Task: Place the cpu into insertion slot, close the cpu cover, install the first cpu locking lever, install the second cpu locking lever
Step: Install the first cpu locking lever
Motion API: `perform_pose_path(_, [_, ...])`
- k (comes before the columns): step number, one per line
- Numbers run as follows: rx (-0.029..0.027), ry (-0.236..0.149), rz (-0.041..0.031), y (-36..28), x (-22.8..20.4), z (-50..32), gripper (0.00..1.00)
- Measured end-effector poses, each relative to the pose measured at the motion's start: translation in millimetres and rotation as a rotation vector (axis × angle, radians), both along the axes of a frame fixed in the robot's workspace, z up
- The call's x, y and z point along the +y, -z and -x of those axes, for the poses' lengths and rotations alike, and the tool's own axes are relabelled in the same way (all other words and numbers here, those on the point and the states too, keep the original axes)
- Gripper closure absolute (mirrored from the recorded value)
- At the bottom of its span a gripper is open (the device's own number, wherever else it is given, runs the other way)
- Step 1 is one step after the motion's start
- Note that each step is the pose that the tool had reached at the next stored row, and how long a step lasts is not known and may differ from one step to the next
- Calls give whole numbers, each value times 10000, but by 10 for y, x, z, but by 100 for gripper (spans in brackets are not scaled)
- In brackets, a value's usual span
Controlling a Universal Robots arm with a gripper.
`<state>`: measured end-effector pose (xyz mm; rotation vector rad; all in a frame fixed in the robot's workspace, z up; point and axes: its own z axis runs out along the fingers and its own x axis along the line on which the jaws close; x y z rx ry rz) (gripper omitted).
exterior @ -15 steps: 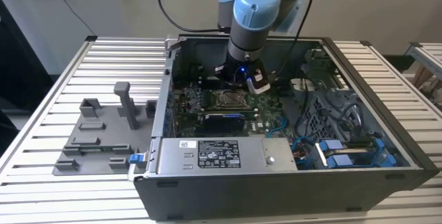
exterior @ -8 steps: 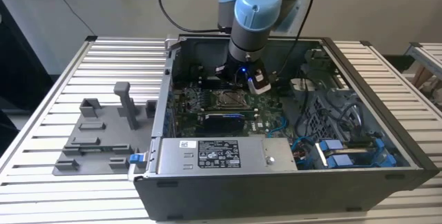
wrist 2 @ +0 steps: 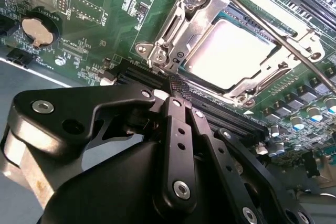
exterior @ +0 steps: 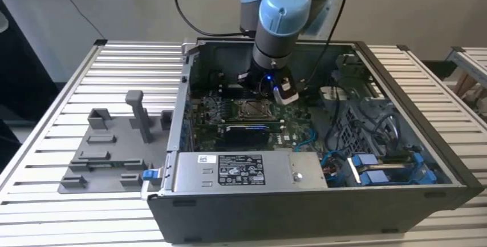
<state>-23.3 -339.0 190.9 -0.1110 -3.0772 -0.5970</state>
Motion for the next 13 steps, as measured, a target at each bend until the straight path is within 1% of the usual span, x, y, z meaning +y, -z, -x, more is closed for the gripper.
perform_pose_path(1, [-3,7,-65,5,3,-2,89])
perform_pose_path(3, [1,17,-126,2,0,-1,89])
perform_pose_path(4, [0,23,-144,3,0,-2,89])
perform_pose_path(6, [10,35,-157,-5,0,-2,89])
perform_pose_path(8, [22,51,-160,-33,0,-2,89])
perform_pose_path(11, [23,55,-162,-92,0,5,89])
perform_pose_path(13, [22,56,-162,-138,0,34,89])
